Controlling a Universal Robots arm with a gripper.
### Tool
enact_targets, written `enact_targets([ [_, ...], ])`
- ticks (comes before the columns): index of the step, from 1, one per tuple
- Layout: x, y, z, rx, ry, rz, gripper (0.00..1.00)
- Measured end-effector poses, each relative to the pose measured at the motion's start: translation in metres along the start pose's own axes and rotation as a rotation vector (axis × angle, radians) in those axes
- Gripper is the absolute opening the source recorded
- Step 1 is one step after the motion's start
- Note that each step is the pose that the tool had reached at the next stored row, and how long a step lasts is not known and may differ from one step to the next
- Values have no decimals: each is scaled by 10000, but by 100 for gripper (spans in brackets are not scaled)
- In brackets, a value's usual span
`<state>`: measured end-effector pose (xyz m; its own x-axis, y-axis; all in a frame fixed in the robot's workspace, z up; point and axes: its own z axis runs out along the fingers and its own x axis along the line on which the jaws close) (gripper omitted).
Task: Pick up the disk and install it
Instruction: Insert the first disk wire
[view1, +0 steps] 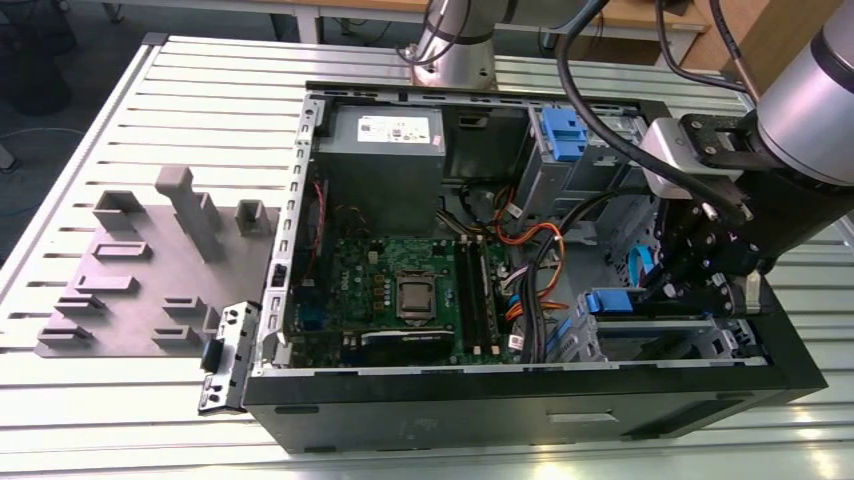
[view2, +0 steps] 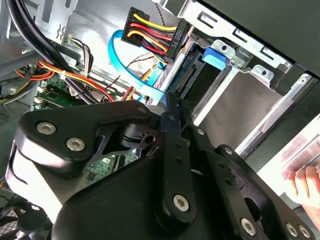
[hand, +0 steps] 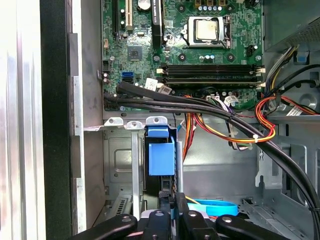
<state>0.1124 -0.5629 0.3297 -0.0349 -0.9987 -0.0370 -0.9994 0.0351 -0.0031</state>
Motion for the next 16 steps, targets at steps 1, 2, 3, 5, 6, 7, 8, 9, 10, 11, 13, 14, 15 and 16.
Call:
enact_targets([
  [1, 0, 0, 0, 0, 0, 0, 16],
  [2, 0, 0, 0, 0, 1, 0, 16],
  [3, 0, 0, 2, 0, -4, 0, 17],
  [5, 0, 0, 3, 0, -5, 0, 23],
  [6, 0, 0, 3, 0, -4, 0, 23],
  [7, 0, 0, 3, 0, -3, 0, 23],
  [8, 0, 0, 3, 0, -3, 0, 29],
  [9, 0, 0, 2, 0, -1, 0, 29],
  [10, 0, 0, 2, 0, 0, 0, 29],
  [11, 0, 0, 1, 0, 0, 0, 29],
  [13, -1, 0, -21, 0, 0, 1, 29],
  [14, -2, 0, -39, 0, -1, 1, 29],
  [15, -2, 0, -60, 0, -2, 1, 29],
  [16, -3, 0, -84, 0, -1, 0, 29],
])
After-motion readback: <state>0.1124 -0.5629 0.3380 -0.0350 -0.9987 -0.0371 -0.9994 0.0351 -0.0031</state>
